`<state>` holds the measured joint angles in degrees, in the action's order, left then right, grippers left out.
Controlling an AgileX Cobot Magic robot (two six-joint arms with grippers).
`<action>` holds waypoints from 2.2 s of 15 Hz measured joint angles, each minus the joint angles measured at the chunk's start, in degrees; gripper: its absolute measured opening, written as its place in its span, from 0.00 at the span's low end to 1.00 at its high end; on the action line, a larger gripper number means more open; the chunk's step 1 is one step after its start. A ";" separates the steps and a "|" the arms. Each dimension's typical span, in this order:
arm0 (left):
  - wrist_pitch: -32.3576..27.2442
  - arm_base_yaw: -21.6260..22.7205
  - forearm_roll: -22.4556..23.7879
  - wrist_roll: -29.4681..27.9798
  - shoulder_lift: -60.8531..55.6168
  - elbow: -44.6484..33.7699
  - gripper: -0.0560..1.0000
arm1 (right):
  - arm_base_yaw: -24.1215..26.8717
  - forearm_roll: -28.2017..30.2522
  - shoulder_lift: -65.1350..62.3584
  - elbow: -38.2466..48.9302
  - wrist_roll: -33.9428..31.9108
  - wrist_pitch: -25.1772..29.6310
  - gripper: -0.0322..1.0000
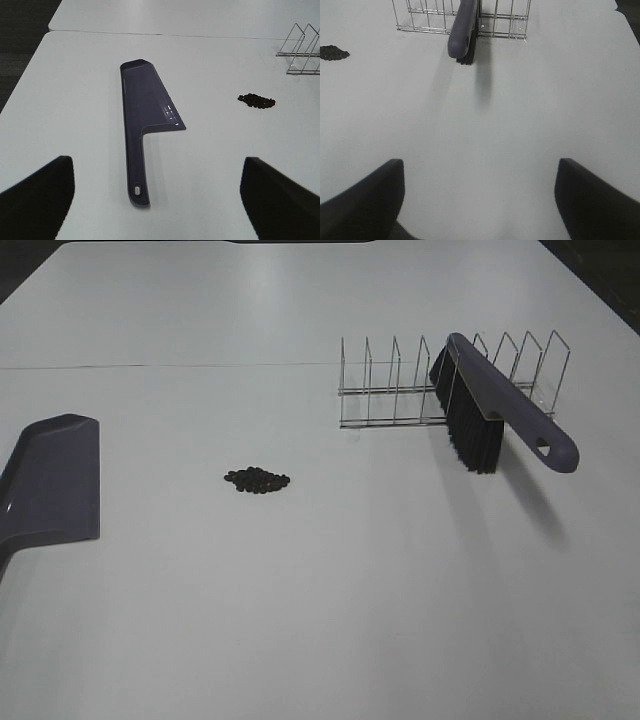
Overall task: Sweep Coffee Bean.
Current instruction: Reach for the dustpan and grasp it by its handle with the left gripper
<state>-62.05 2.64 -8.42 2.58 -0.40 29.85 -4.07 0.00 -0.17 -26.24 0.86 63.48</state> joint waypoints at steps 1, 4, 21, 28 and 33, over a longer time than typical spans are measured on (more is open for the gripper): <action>0.00 0.00 0.00 -0.06 0.00 0.00 0.83 | 0.00 0.00 0.00 0.00 0.00 0.00 0.73; 0.00 0.00 0.00 -0.63 1.20 0.00 0.83 | 0.00 0.00 0.00 0.00 0.00 0.00 0.73; 0.34 0.00 5.16 -12.43 44.63 0.00 0.77 | 0.00 0.00 0.00 0.00 0.00 0.00 0.73; 6.36 0.00 5.73 -16.33 55.06 6.99 0.84 | 0.00 0.00 0.00 0.00 0.00 0.00 0.73; 12.03 0.00 5.73 -16.50 68.47 10.71 0.85 | 0.00 0.00 0.00 0.00 0.00 0.00 0.73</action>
<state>-50.02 2.64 -2.69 -13.92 68.07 40.57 -4.07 0.00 -0.17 -26.24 0.86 63.48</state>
